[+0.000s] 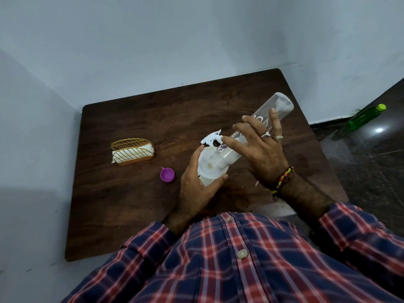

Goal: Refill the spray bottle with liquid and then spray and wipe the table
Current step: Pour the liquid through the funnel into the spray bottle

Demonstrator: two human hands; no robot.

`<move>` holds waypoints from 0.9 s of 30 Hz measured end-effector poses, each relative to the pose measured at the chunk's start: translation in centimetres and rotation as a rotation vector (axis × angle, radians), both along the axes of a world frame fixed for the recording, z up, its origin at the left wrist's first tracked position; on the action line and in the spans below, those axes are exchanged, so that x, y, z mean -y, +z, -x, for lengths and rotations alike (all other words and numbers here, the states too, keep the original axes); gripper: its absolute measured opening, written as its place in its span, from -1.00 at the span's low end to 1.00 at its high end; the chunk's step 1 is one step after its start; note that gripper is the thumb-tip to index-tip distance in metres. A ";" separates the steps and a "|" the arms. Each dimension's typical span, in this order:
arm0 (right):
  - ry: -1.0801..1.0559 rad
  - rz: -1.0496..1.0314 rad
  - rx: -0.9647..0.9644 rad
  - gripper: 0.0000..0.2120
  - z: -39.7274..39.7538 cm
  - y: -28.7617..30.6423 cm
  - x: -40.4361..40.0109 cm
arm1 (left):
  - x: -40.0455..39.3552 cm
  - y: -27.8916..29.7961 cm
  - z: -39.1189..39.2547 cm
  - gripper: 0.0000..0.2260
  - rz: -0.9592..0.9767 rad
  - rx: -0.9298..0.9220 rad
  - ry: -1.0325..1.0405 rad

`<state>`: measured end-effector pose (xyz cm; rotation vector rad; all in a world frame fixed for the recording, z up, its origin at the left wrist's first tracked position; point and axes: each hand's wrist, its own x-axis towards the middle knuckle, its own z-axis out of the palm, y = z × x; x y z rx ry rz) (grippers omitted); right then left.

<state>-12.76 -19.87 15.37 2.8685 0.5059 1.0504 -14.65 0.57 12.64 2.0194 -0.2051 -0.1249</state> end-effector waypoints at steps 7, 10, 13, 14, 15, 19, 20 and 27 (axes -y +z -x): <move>-0.019 -0.027 0.005 -0.77 0.0 0.2 -0.1 | 0.1 0.1 -0.1 -0.23 -0.006 0.009 -0.006; -0.028 -0.034 0.033 -0.79 -0.2 0.1 -0.2 | 0.1 0.0 -0.1 -0.22 -0.002 -0.008 0.003; -0.012 -0.044 -0.011 -0.78 0.0 -0.1 -0.1 | 0.2 -0.1 -0.1 -0.21 -0.001 -0.006 -0.004; -0.021 -0.062 -0.001 -0.78 0.0 0.0 -0.1 | 0.2 -0.1 -0.1 -0.21 -0.002 -0.008 -0.004; -0.031 -0.082 0.010 -0.75 0.1 0.2 -0.1 | 0.2 0.0 -0.1 -0.21 -0.002 -0.009 -0.001; -0.047 -0.071 -0.028 -0.71 0.2 -0.2 -0.2 | 0.1 0.1 0.0 -0.21 0.004 -0.002 0.010; -0.051 -0.069 -0.025 -0.75 0.3 -0.3 -0.1 | 0.1 0.2 0.1 -0.22 0.005 0.000 0.009; -0.045 -0.060 0.019 -0.80 0.3 -0.1 -0.2 | -0.1 0.1 0.1 -0.23 0.003 0.019 0.000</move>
